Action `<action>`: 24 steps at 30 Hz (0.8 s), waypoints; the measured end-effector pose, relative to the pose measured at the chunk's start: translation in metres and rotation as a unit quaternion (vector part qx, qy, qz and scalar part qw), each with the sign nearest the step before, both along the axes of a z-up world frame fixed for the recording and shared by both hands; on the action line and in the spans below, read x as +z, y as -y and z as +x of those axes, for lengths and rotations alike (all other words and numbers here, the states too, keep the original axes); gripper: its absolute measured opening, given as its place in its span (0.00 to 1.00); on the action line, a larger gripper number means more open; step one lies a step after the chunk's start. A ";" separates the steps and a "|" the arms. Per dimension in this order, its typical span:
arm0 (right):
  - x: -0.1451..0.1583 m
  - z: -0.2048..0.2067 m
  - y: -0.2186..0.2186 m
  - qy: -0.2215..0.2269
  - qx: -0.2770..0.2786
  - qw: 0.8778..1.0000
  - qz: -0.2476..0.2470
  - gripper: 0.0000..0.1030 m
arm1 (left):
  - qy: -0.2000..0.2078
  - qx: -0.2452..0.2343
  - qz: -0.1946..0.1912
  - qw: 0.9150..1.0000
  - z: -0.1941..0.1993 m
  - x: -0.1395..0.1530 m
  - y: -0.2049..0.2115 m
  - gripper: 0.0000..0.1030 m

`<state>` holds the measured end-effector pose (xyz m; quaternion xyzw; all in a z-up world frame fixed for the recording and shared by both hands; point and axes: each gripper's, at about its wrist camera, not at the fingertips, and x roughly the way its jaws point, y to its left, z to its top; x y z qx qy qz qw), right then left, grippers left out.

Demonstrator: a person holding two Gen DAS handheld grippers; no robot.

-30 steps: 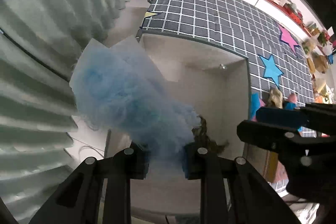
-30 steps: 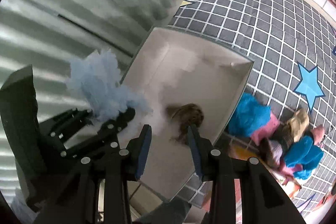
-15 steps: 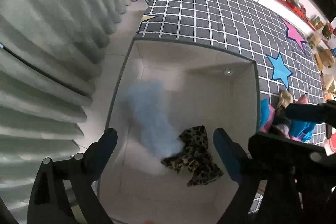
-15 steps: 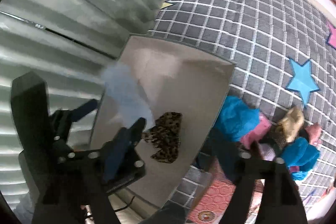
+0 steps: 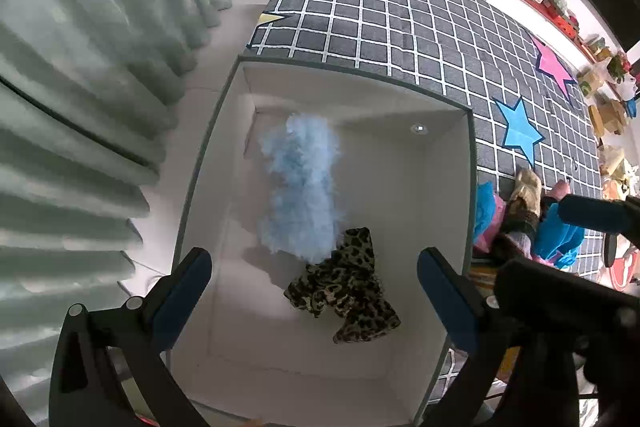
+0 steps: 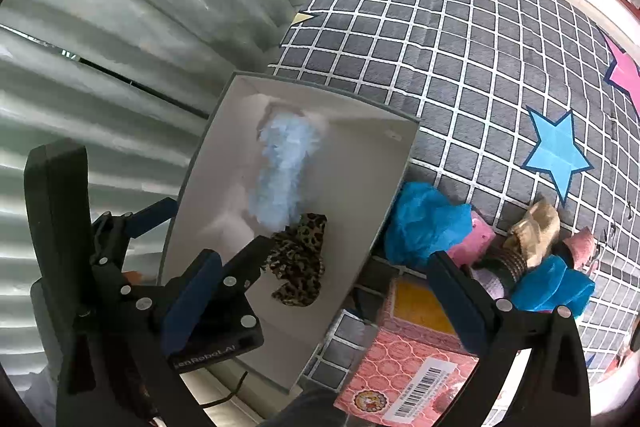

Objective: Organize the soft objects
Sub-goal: 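Move both tools back to the pile of soft items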

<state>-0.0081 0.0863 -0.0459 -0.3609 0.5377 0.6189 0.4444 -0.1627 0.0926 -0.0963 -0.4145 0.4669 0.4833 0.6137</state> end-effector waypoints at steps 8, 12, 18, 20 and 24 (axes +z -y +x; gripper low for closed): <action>0.004 0.033 0.010 -0.004 -0.031 1.000 0.002 1.00 | 0.029 0.005 -0.026 0.999 -0.002 0.007 0.002 1.00; 0.005 0.065 0.017 -0.005 -0.065 0.998 0.000 1.00 | 0.056 -0.004 -0.036 0.998 0.012 0.017 0.000 1.00; -0.006 0.136 0.037 0.001 -0.139 0.990 -0.015 1.00 | 0.068 -0.033 -0.033 0.997 0.049 0.037 -0.003 1.00; -0.014 0.163 0.047 0.002 -0.170 0.985 -0.026 1.00 | 0.070 -0.044 -0.034 0.996 0.061 0.041 -0.003 1.00; -0.036 0.212 0.070 0.004 -0.229 0.972 -0.057 1.00 | 0.069 -0.063 -0.042 0.995 0.088 0.044 -0.002 1.00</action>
